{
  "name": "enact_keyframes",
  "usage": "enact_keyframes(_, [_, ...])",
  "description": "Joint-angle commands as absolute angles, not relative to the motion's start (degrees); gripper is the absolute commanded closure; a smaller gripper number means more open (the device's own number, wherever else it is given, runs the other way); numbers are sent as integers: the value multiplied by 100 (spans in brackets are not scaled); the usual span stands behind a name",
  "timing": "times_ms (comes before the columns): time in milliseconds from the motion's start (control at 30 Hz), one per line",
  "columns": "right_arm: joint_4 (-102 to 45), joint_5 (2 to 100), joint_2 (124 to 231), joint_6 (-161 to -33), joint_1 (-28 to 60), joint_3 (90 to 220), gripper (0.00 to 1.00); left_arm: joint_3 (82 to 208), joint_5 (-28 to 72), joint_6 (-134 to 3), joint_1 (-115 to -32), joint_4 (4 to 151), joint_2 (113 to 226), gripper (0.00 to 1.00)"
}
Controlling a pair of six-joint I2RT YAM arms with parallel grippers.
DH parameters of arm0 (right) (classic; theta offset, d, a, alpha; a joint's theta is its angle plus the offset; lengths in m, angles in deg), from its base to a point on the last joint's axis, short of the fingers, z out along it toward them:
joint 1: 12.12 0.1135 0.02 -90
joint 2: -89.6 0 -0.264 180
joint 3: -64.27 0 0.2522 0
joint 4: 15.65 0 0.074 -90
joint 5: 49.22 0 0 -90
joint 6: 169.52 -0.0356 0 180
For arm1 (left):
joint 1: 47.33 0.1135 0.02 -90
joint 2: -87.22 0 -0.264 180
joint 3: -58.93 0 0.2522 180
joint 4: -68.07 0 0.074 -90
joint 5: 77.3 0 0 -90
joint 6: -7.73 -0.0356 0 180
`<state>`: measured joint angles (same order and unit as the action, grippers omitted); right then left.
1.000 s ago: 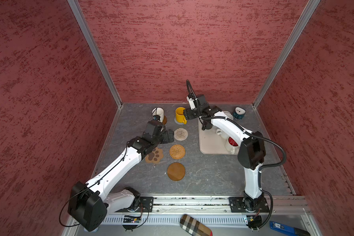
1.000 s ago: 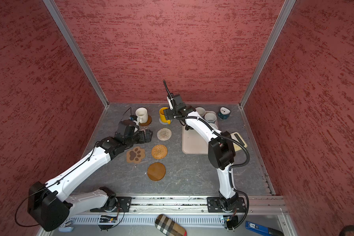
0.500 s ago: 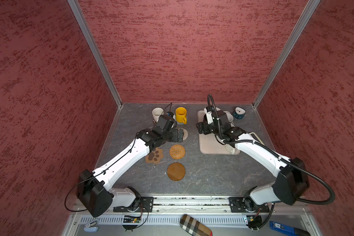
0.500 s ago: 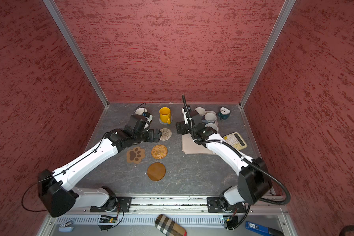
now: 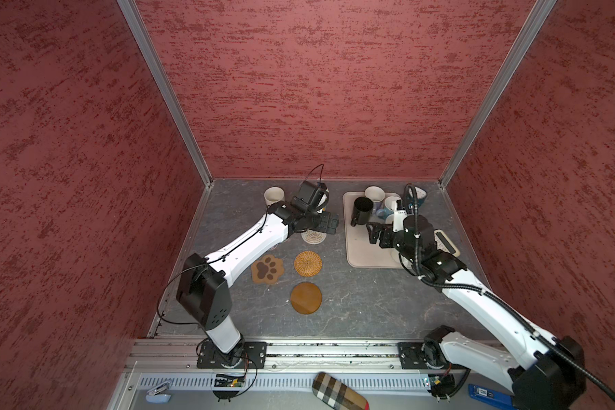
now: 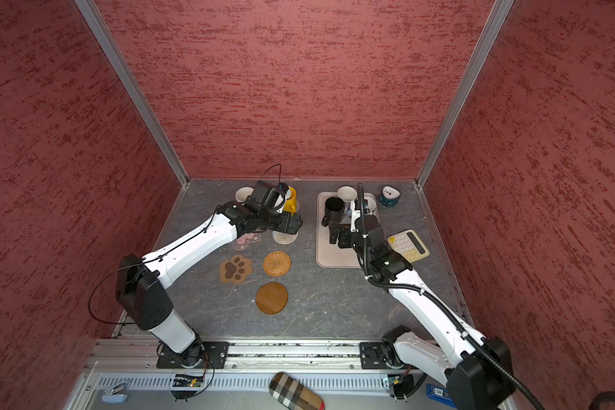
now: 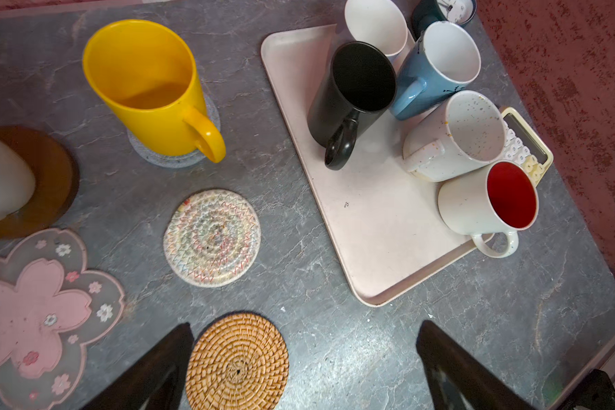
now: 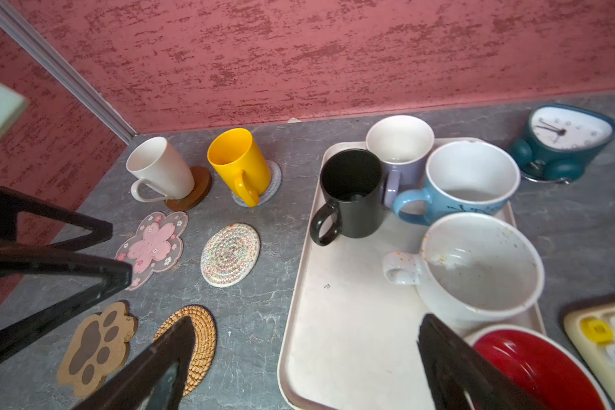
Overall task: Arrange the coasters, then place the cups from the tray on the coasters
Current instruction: 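Open the right gripper and draw back while the left gripper reaches toward the black mug, then lower the left gripper into the black mug on the tray and grip its rim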
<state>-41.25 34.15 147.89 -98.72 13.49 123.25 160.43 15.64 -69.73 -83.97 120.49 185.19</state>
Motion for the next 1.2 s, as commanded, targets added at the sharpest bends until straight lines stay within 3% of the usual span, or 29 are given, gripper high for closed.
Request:
enact_keyframes(0, [-4031,3401,14306,-10303,1100,12110,1,16436,1732,-7247,-8421,12036,18979,4])
enact_keyframes(433, [-4518,2968,13287,-10588,886,11726,1,18193,1633,-7539,-8564,12079,20899,12])
enact_keyframes(967, [-4403,2611,13263,-10457,830,11539,1,19490,1312,-7939,-8819,11979,22296,20])
enact_keyframes(1167, [-4256,2635,13334,-10475,775,11386,1,19803,1100,-7861,-8851,11946,22661,29])
